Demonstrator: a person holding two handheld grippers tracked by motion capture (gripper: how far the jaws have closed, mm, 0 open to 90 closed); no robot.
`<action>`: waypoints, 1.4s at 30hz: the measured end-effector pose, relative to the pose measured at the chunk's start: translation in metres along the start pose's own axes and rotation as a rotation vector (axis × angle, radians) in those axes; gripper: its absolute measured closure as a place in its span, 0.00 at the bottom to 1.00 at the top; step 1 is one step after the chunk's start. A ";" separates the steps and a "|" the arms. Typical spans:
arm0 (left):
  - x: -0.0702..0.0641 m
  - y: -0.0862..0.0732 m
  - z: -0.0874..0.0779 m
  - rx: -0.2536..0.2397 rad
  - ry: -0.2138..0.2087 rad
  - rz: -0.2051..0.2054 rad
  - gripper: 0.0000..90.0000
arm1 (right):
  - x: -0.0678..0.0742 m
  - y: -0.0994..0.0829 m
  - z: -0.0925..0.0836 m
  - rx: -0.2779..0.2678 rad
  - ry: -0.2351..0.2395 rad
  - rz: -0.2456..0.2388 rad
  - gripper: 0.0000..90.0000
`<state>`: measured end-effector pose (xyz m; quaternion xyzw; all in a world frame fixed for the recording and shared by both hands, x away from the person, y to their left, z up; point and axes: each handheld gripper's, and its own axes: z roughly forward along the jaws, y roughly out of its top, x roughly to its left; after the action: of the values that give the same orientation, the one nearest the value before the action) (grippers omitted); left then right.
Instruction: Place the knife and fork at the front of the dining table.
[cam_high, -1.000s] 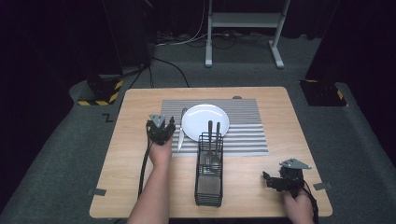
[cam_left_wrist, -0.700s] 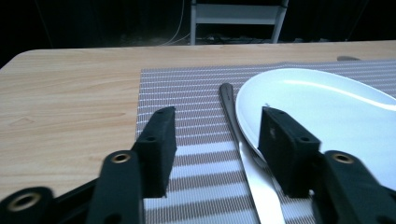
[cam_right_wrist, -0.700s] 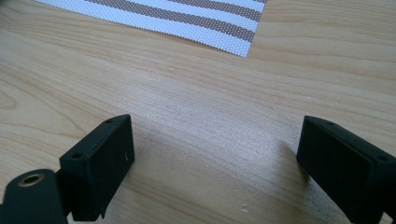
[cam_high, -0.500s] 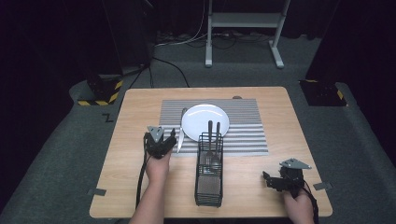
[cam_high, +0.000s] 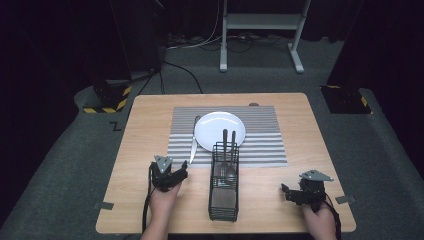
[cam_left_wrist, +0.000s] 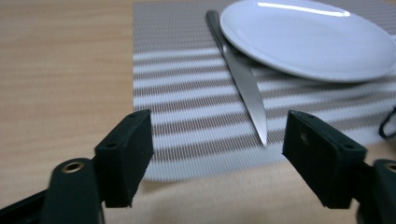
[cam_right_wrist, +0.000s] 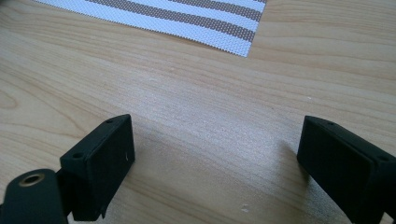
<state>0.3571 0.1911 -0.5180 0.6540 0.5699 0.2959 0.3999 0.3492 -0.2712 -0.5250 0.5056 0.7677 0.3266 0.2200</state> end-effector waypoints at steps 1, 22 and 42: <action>0.000 0.000 0.000 0.000 0.000 0.000 0.24 | 0.000 0.000 0.000 0.000 0.000 0.000 0.12; -0.007 -0.029 -0.027 0.227 -0.040 0.104 0.13 | 0.001 0.000 0.000 0.002 -0.004 0.005 0.12; -0.010 -0.020 -0.026 0.201 -0.054 0.102 0.17 | 0.000 0.001 0.001 0.000 0.000 0.002 0.12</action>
<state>0.3231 0.1866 -0.5216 0.7267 0.5515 0.2395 0.3323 0.3506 -0.2711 -0.5250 0.5061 0.7673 0.3269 0.2196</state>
